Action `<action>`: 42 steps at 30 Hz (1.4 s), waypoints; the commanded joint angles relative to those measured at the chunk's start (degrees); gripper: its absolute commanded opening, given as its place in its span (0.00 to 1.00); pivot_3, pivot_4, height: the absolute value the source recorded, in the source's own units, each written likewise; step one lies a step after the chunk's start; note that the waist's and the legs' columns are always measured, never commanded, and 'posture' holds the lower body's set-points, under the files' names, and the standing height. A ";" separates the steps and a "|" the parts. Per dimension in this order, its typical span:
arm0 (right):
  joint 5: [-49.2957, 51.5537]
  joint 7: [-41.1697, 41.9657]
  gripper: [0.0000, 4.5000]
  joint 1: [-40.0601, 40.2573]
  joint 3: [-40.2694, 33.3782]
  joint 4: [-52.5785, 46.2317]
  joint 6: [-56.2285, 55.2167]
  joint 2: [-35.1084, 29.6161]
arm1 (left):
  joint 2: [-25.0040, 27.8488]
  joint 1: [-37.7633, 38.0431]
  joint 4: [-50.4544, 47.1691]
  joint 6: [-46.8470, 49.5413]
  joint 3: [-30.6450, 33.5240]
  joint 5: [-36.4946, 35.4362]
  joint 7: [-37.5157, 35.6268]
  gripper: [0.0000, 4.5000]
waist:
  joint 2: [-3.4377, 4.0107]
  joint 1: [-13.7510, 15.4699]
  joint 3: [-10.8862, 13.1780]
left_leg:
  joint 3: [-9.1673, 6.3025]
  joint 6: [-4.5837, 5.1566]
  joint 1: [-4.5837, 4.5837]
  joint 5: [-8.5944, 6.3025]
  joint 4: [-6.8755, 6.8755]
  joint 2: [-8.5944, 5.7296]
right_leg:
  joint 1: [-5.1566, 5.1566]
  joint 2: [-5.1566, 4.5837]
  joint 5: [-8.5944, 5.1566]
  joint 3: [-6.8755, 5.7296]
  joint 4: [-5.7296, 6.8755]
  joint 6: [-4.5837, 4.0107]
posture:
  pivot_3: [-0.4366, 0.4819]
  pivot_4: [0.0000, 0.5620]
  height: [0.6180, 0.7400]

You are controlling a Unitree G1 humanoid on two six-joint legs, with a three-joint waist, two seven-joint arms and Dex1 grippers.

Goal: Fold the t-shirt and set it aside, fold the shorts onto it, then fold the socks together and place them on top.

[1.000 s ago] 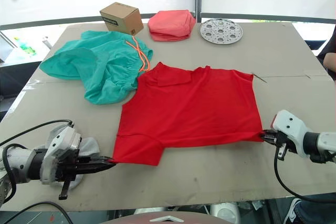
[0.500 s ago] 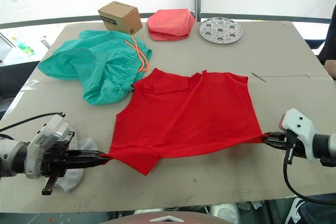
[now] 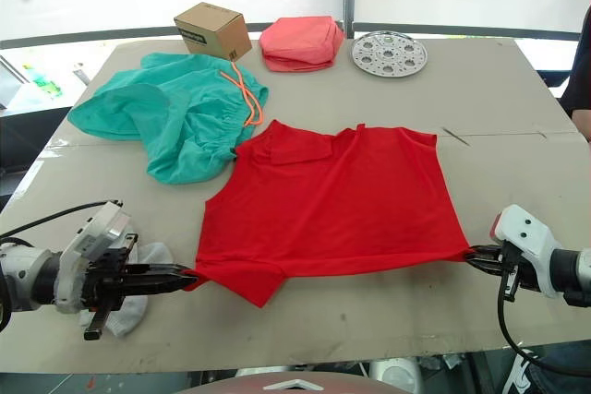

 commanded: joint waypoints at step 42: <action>-6.90 -11.16 0.01 -26.13 18.35 7.68 9.86 1.07 | -5.33 -34.71 26.79 -14.37 -24.69 24.99 11.29 0.00 | -0.03 -0.09 0.02 | 0.05 0.04 -0.09 0.06 0.01 -0.03 | -0.09 0.05 0.03 -0.15 0.04 0.01 | 0.48 0.27 1.00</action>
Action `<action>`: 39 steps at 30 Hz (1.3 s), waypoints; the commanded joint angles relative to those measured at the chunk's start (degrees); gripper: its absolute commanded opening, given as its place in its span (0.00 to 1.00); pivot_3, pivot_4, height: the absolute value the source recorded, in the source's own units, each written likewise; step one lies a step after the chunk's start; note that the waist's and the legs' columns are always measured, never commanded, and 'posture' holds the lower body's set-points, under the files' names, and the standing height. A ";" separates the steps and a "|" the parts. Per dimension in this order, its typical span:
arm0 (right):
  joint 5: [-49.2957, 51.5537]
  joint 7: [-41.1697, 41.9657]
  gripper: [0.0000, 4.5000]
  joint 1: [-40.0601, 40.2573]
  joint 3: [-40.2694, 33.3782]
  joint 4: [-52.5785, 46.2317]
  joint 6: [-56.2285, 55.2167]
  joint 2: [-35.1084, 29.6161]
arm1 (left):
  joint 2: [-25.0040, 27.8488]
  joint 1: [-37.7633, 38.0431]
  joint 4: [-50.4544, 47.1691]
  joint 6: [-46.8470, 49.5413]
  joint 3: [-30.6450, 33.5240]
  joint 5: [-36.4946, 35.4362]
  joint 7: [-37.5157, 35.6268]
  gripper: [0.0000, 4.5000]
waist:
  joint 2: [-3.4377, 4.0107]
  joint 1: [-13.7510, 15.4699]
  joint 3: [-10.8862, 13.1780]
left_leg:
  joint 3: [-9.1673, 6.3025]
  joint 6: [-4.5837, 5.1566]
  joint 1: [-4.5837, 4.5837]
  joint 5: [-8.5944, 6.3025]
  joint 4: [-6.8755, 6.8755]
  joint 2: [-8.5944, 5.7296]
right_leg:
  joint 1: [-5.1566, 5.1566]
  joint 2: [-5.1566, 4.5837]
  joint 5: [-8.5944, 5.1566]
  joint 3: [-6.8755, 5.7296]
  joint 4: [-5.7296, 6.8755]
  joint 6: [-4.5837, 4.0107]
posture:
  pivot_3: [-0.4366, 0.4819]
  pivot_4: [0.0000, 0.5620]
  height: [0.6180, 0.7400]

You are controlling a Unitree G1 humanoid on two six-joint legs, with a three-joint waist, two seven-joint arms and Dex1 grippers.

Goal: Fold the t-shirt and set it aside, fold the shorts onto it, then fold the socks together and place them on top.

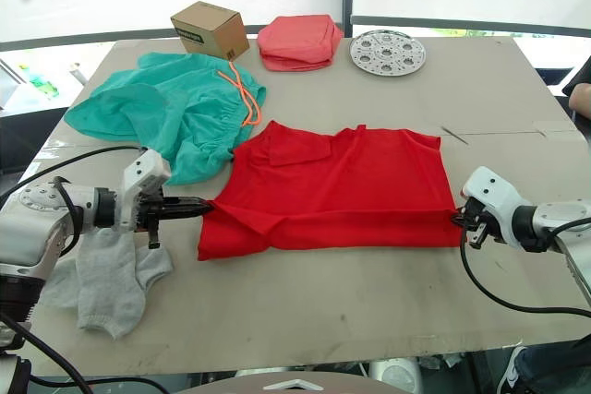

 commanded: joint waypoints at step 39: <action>3.58 -14.19 0.00 1.92 11.54 -7.16 -6.92 30.46 | -19.87 11.01 -19.80 19.93 7.97 -19.05 20.69 0.01 | -0.15 0.27 -0.09 | -0.13 0.01 0.19 0.00 0.09 -0.12 | 0.22 0.07 0.00 0.28 0.12 -0.01 | 0.48 0.27 1.00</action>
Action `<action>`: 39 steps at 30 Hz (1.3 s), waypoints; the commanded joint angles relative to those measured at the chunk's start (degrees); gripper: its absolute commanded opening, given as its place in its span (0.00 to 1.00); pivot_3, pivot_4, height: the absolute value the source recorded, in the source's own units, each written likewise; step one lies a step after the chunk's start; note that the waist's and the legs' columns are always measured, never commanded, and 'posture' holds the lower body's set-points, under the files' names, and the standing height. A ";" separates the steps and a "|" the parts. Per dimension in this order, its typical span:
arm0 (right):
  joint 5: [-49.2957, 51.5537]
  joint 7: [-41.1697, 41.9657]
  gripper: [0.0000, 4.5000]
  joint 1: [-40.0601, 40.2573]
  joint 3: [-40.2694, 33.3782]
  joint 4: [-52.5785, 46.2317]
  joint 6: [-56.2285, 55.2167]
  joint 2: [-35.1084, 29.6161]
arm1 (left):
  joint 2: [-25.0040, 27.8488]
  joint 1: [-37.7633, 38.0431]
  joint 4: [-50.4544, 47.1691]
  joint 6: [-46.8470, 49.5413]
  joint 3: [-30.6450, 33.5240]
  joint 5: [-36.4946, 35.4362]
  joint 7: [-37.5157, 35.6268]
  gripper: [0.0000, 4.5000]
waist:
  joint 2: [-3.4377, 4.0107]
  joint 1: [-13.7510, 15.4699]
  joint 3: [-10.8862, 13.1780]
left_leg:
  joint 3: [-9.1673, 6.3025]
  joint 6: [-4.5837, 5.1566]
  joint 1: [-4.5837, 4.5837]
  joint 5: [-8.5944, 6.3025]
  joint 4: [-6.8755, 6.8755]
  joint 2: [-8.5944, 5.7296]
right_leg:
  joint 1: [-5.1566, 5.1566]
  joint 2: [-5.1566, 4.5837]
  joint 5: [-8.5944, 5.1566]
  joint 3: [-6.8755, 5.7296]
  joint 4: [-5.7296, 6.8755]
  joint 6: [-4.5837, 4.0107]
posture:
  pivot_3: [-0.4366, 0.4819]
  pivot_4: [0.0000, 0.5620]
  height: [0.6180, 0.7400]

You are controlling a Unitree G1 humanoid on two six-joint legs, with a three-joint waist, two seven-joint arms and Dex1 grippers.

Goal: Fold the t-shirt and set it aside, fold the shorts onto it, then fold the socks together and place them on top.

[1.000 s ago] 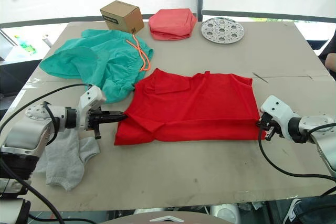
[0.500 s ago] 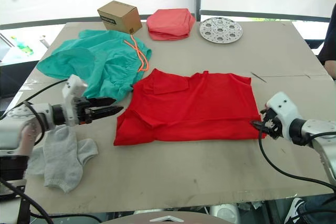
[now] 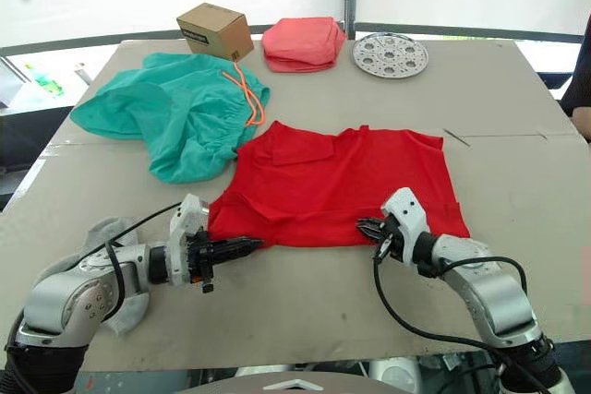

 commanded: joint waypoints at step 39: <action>-1.98 -16.39 0.00 14.05 -25.20 7.46 -15.37 5.58 | -10.07 -0.56 11.64 -8.53 0.41 2.68 11.14 0.01 | 0.43 -0.38 -0.88 | 0.07 0.02 0.14 -0.04 -0.10 0.01 | 0.01 -0.14 -0.01 0.27 0.00 -0.01 | 0.48 0.27 1.00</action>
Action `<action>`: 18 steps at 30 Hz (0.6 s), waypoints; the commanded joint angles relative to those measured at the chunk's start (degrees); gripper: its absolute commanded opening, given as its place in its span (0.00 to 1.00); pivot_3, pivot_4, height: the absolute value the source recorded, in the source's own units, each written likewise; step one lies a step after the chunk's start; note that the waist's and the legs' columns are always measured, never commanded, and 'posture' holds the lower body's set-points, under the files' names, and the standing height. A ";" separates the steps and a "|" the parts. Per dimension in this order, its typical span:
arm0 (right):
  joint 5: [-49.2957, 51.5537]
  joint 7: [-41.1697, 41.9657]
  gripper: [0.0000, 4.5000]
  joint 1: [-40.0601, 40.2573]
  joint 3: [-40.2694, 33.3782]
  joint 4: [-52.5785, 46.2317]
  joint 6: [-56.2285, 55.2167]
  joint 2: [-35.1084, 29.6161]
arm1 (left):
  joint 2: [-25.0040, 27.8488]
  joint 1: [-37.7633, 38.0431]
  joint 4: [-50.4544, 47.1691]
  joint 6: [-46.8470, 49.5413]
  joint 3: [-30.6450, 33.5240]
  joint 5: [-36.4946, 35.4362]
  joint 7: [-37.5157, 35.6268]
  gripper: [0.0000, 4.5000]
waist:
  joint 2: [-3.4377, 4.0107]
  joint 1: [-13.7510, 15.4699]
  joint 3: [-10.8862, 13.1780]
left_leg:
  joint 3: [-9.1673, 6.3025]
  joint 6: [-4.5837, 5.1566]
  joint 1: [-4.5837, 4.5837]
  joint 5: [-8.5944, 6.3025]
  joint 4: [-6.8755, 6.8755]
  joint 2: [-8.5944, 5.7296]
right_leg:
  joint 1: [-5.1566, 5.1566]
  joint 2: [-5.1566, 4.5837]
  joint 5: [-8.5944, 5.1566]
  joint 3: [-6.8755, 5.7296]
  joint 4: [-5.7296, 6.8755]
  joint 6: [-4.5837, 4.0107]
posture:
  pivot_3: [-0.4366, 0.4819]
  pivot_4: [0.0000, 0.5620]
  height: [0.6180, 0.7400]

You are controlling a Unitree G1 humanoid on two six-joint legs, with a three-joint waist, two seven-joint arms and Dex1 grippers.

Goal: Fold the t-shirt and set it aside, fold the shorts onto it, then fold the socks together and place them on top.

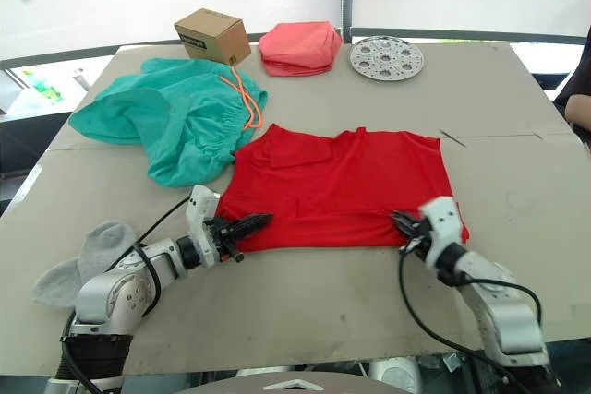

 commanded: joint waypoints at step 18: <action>7.36 25.81 1.00 4.85 -5.71 -8.69 0.45 -26.14 | 20.63 7.64 -3.19 -11.34 11.61 -1.14 -25.68 0.95 | -0.03 0.33 0.02 | 0.06 0.20 -0.20 -0.12 -0.05 0.05 | -0.21 0.16 -0.04 -0.05 -0.21 0.02 | 0.48 0.27 1.00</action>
